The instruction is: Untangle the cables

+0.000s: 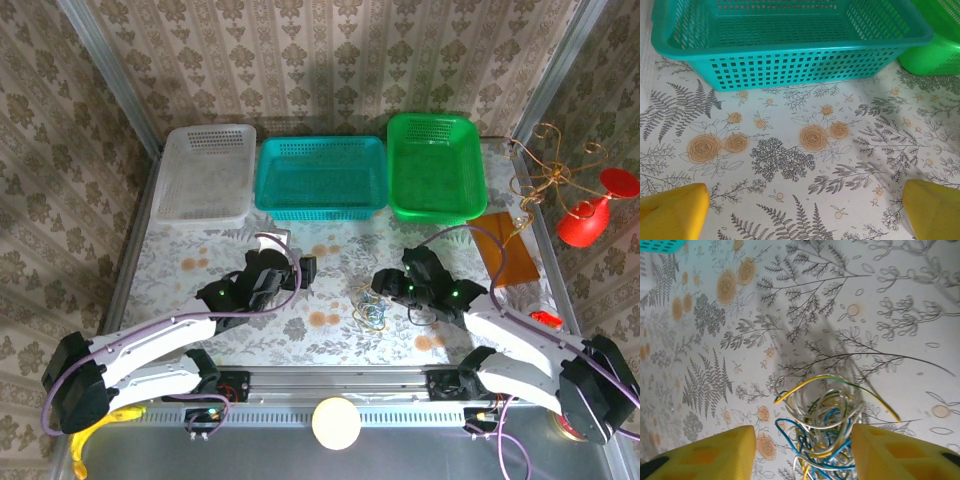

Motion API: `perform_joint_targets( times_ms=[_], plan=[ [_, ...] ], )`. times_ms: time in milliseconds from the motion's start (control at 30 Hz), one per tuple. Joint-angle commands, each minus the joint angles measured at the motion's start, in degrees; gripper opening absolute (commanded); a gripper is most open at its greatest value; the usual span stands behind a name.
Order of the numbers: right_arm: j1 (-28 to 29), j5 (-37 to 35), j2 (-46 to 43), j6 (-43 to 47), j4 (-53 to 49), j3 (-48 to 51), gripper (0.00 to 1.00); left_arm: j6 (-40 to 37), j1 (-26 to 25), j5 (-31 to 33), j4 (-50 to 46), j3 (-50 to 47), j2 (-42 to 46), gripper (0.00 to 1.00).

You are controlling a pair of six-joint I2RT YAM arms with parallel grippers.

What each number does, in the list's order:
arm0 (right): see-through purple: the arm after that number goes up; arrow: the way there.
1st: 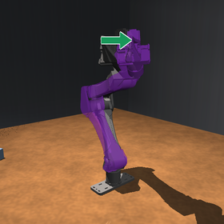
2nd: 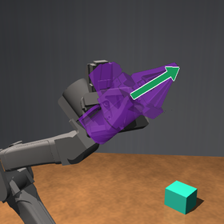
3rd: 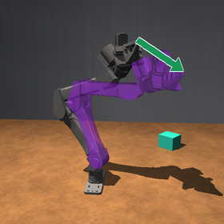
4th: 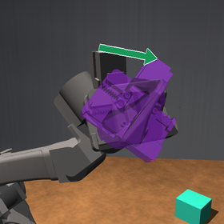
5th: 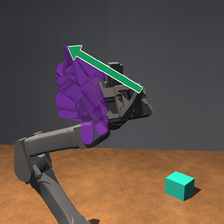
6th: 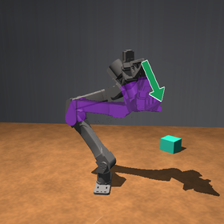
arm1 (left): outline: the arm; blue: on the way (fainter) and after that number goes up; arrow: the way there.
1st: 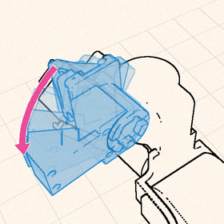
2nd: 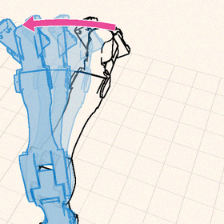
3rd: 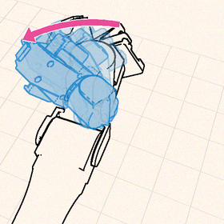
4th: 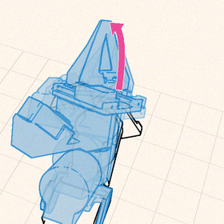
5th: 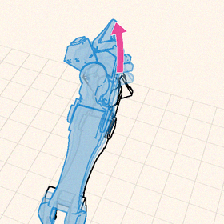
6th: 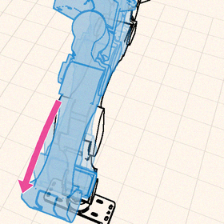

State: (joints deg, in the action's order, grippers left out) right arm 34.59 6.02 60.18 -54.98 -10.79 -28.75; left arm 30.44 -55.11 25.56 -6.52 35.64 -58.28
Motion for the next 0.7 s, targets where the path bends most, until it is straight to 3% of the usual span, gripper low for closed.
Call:
perform_joint_targets(
  times_ms=[0, 667],
  plan=[
    [-0.2, 3.5, 2.2, -1.6, 4.6, -0.5, 0.48, 0.9, -0.4, -0.5, 1.4, -0.4, 0.2, 1.0],
    [-0.2, 4.2, 15.3, -5.5, 14.9, -3.2, 0.49, 1.6, -0.4, -1.6, 2.5, -0.6, -0.7, 1.0]
  ],
)
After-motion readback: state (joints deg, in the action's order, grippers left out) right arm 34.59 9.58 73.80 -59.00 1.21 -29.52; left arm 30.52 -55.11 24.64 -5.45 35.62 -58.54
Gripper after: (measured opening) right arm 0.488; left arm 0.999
